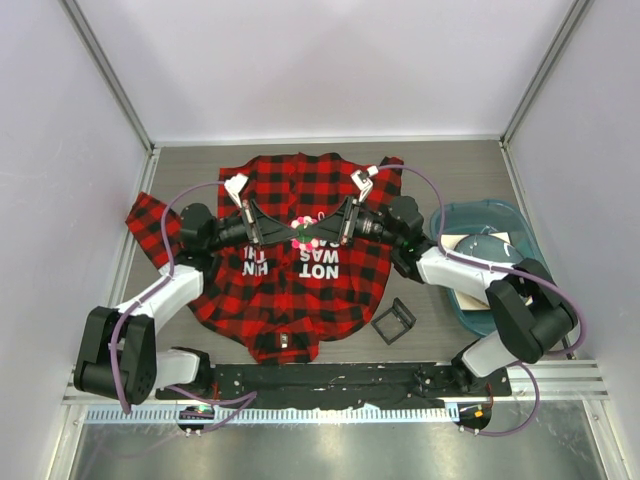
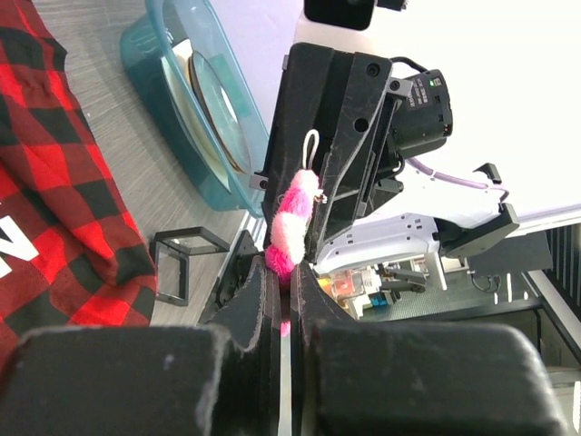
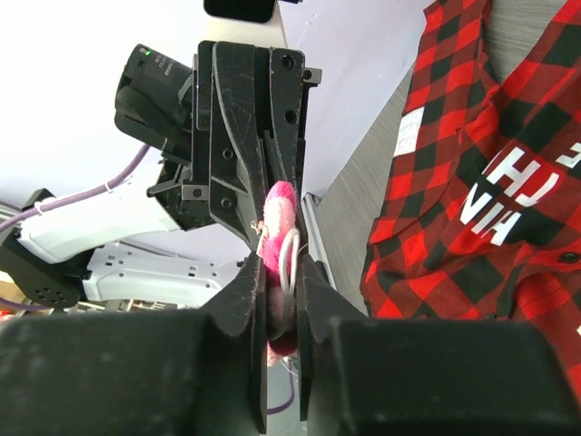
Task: Remove the brooch from the garment
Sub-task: Pass from the left arm to the right, then close the brooch.
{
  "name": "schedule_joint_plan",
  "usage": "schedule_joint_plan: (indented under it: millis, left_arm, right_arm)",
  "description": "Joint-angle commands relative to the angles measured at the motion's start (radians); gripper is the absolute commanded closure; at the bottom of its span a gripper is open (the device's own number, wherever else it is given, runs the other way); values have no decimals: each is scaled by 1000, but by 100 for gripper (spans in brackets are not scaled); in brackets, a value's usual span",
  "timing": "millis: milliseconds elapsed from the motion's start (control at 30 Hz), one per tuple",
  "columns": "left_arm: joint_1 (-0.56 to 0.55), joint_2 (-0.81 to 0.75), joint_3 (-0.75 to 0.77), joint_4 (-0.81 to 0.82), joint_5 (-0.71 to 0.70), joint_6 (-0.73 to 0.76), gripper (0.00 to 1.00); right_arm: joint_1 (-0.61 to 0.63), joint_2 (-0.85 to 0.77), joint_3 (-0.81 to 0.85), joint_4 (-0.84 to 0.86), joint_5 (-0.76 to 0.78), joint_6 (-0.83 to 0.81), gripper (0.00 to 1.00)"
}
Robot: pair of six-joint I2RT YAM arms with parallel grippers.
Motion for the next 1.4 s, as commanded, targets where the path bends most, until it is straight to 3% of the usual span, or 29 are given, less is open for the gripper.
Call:
schedule_joint_plan:
  millis: [0,33,100,133,167,300,367,733,833,1133,1367]
  left_arm:
    - [1,-15,5,19,-5,-11,100]
    - [1,-21,3,13,-7,-11,99]
    - [1,-52,17,-98,-13,47,83]
    - [2,-67,25,-163,-24,89,74]
    - [2,-102,28,-282,-54,157,58]
    - [-1,-123,28,-369,-48,174,45]
    - [-6,-114,22,-368,-28,157,29]
    - [-85,-60,0,-141,-36,-24,27]
    - [-95,-35,22,-99,-24,-50,31]
    - [-96,8,8,200,-13,-278,35]
    - [-96,18,46,214,-25,-300,34]
  right_arm:
    - [11,9,56,48,0,-4,99]
    - [13,11,58,37,0,-7,99]
    - [11,3,52,20,13,-8,99]
    - [4,-6,49,-4,24,-13,99]
    - [1,-9,46,-17,30,-19,99]
    - [-15,-6,40,-20,38,-36,99]
    - [-19,2,44,-15,44,-43,99]
    - [-19,26,83,-80,76,-99,99]
    - [-18,19,78,-104,87,-119,99]
    - [-5,14,69,-139,98,-158,99]
    - [8,28,61,-132,87,-155,99]
